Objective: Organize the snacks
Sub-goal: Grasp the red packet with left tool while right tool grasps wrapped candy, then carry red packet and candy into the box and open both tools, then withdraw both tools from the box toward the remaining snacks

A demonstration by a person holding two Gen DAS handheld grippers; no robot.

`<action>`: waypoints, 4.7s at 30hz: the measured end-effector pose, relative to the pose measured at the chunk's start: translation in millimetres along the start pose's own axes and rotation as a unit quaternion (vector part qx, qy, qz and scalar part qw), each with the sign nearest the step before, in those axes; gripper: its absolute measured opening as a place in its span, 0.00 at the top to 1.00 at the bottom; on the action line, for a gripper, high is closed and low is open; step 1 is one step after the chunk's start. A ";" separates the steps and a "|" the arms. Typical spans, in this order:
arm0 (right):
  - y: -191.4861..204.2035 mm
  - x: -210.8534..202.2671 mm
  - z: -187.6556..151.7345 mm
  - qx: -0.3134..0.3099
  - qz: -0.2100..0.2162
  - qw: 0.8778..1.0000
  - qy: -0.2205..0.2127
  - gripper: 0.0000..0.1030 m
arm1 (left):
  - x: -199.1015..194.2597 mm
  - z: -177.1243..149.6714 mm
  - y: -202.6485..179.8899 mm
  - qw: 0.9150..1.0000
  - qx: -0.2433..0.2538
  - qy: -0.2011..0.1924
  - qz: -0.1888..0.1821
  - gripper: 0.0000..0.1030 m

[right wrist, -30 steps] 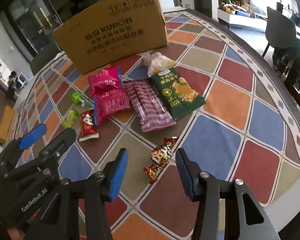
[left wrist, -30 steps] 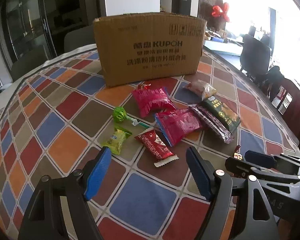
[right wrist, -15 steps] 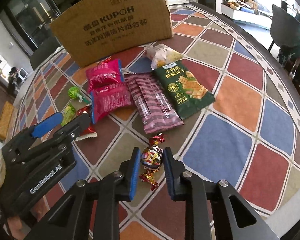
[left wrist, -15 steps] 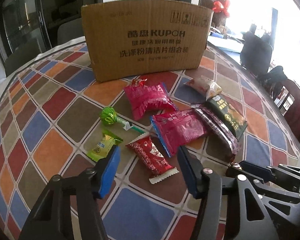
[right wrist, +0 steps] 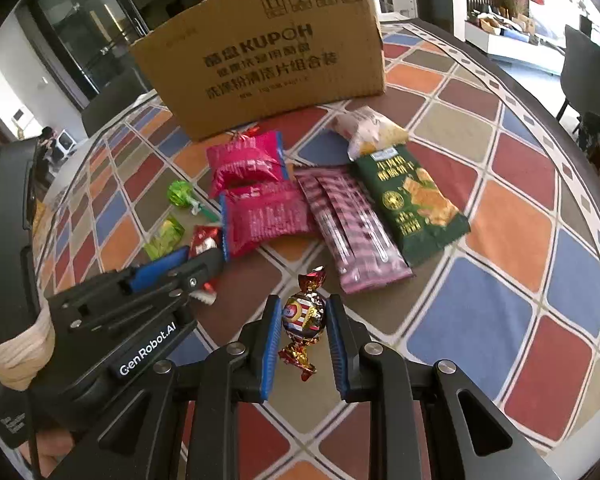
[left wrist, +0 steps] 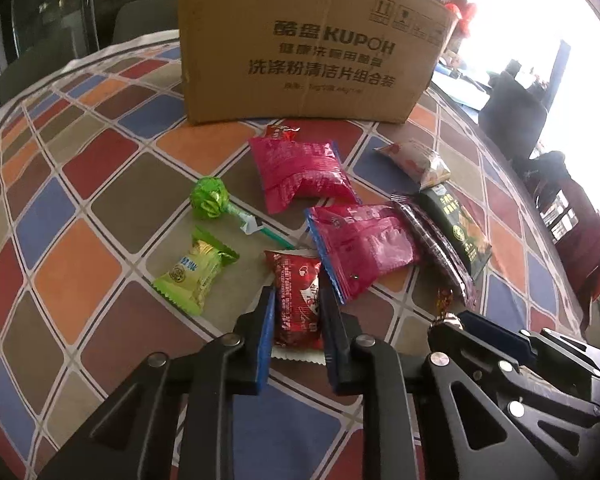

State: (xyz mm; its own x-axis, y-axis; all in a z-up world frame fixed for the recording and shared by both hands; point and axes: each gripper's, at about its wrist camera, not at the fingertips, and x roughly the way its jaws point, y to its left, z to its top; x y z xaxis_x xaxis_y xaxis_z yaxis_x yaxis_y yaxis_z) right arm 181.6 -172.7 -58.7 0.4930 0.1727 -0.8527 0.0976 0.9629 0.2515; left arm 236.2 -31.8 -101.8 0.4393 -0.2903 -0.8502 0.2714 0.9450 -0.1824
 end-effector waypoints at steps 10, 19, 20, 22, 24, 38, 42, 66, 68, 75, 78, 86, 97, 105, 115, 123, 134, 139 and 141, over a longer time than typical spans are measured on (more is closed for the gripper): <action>0.5 -3.4 5.4 -0.001 0.010 1.000 -0.011 0.77 | -21.3 -5.7 -1.8 1.000 0.005 -0.012 0.012 0.78; 2.4 -22.1 7.5 -0.011 0.020 0.999 -0.035 0.77 | -54.6 -1.4 -8.0 0.999 0.007 -0.047 0.018 0.78; 2.4 -25.6 8.8 -0.013 0.022 0.999 -0.039 0.77 | -60.2 -0.5 -9.5 0.998 0.008 -0.054 0.018 0.78; 3.2 -32.2 12.2 -0.019 0.022 0.999 -0.047 0.77 | -67.7 2.1 -12.2 0.998 0.009 -0.064 0.020 0.78; 4.4 -38.7 16.2 -0.024 0.024 0.998 -0.056 0.77 | -75.4 4.2 -14.5 0.997 0.011 -0.073 0.021 0.78; 12.1 -81.8 55.0 -0.047 0.045 0.990 -0.123 0.77 | -124.2 37.0 -24.8 0.989 0.030 -0.140 0.038 0.78; 16.1 -93.5 71.5 -0.059 0.044 0.986 -0.147 0.77 | -136.9 50.7 -26.9 0.986 0.035 -0.160 0.043 0.78; 34.8 -113.0 191.9 -0.107 0.042 0.976 -0.185 0.77 | -152.2 166.5 -27.7 0.981 0.055 -0.182 0.032 0.78; 36.2 -108.0 205.1 -0.111 0.039 0.977 -0.176 0.77 | -146.7 179.1 -25.3 0.982 0.055 -0.175 0.035 0.78; 40.4 -82.9 243.5 -0.122 0.030 0.983 -0.136 0.77 | -120.5 212.8 -14.5 0.989 0.043 -0.137 0.031 0.78; 41.9 -72.3 253.7 -0.123 0.026 0.985 -0.118 0.77 | -107.9 225.4 -8.4 0.992 0.033 -0.117 0.027 0.78; 39.7 -42.4 273.2 -0.127 0.014 0.989 -0.072 0.77 | -77.6 251.4 -0.3 0.996 0.020 -0.082 0.030 0.78; 33.1 -23.2 280.2 -0.122 -0.021 0.990 -0.061 0.64 | -87.2 246.5 2.8 0.991 0.030 -0.103 0.075 0.61; 44.1 -48.8 256.3 -0.143 -0.002 0.985 -0.094 0.64 | -122.2 211.5 3.3 0.986 0.036 -0.133 0.094 0.60; 78.6 -80.2 204.1 -0.181 0.053 0.973 -0.131 0.64 | -164.8 160.3 12.8 0.976 0.045 -0.181 0.115 0.57; 92.9 -81.7 167.9 -0.198 0.079 0.967 -0.139 0.64 | -175.8 122.9 19.6 0.974 0.047 -0.190 0.116 0.55; 93.2 -57.8 124.6 -0.220 0.090 0.965 -0.110 0.64 | -147.3 68.6 28.9 0.982 0.043 -0.159 0.096 0.55; 87.6 -36.4 107.1 -0.224 0.089 0.967 -0.078 0.64 | -126.3 47.3 31.9 0.986 0.042 -0.134 0.087 0.55; 85.1 -27.6 98.7 -0.225 0.085 0.969 -0.065 0.64 | -113.0 38.6 32.0 0.989 0.048 -0.112 0.084 0.55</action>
State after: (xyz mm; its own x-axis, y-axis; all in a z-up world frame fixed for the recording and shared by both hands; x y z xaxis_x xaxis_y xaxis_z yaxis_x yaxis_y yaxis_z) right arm 261.6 -116.0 31.3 0.5758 0.3366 -0.7451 -0.3666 0.9209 0.1327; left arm 228.3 25.4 7.5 0.6610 -0.1659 -0.7318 0.2529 0.9674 0.0092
